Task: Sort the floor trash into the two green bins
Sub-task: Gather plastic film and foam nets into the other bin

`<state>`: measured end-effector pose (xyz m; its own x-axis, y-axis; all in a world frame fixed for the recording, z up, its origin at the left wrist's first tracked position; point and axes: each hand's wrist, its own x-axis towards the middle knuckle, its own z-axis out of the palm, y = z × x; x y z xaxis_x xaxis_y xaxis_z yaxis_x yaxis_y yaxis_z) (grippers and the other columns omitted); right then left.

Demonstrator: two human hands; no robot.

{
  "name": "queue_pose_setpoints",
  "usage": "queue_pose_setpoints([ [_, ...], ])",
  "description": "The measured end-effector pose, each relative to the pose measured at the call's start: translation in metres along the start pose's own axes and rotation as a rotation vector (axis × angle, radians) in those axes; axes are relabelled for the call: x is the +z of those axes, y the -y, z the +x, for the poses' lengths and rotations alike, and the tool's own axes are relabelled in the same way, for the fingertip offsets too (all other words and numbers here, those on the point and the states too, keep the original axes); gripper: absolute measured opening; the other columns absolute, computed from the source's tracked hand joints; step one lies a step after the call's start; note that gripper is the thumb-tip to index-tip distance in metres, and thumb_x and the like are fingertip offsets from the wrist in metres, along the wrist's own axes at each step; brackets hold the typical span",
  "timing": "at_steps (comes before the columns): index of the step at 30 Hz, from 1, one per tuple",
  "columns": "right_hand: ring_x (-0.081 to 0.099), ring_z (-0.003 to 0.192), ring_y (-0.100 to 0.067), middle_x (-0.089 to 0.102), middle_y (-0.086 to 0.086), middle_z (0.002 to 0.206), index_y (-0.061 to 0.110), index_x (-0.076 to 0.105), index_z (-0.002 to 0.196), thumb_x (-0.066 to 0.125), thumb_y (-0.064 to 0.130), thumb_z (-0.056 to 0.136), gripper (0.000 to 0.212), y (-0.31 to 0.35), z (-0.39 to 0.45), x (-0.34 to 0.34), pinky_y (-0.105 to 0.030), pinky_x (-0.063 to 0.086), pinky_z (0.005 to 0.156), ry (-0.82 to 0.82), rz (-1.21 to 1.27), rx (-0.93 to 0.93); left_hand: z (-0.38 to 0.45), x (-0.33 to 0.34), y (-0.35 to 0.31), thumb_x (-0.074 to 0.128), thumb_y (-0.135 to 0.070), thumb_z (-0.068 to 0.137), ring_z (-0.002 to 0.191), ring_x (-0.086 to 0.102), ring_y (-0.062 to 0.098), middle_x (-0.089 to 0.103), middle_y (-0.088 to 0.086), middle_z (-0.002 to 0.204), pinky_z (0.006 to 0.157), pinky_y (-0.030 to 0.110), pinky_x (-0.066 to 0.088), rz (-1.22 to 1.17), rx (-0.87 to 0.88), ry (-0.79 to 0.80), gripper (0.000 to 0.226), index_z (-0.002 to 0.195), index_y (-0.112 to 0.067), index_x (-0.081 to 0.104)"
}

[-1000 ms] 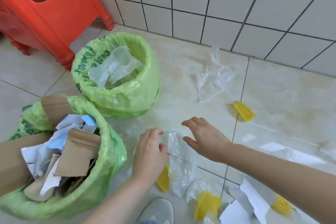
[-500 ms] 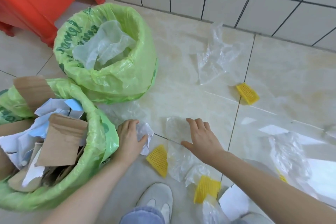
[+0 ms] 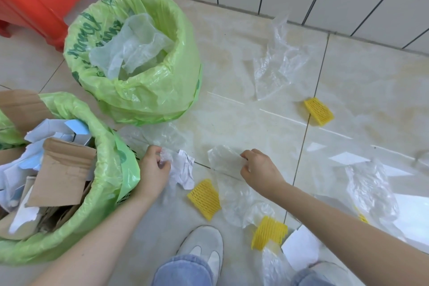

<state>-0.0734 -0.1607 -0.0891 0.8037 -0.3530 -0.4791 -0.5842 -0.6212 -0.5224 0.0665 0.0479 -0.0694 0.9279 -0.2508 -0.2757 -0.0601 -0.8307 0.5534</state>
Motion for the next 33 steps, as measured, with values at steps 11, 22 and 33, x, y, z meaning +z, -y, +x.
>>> queue_pose_setpoints([
  [11, 0.029, 0.056, -0.019, 0.036, -0.004, 0.064, 0.007, 0.032, 0.061, 0.038, 0.004, 0.084, 0.023, 0.011, 0.008, -0.030, -0.028, 0.023, 0.050, -0.126, 0.270, 0.125, 0.007, 0.002, -0.019, 0.041, 0.015, 0.085, 0.042, 0.044, 0.003, 0.047, 0.012, 0.065, 0.043, 0.009, 0.033, -0.379, -0.084, -0.155, 0.017, 0.077, 0.011, 0.056],
  [22, 0.053, 0.078, -0.027, 0.058, -0.007, 0.077, 0.011, 0.054, 0.079, 0.039, 0.011, 0.084, 0.015, 0.037, -0.011, -0.008, -0.036, 0.044, 0.067, 0.168, 0.046, -0.187, 0.024, 0.004, -0.029, 0.052, -0.027, 0.095, 0.070, 0.050, 0.023, 0.051, -0.002, 0.072, 0.065, 0.033, 0.041, -0.361, -0.106, -0.090, 0.015, 0.102, -0.014, 0.050],
  [33, 0.026, 0.128, -0.038, 0.025, -0.006, 0.150, 0.020, 0.063, 0.111, 0.051, 0.005, 0.085, 0.032, 0.050, -0.022, 0.037, -0.045, 0.039, 0.095, 0.223, -0.435, -0.607, 0.055, 0.025, -0.028, 0.070, -0.018, 0.081, 0.101, 0.048, 0.033, 0.055, 0.016, 0.104, 0.082, 0.035, 0.038, 0.118, 0.104, -0.058, 0.020, 0.077, -0.001, 0.060],
])
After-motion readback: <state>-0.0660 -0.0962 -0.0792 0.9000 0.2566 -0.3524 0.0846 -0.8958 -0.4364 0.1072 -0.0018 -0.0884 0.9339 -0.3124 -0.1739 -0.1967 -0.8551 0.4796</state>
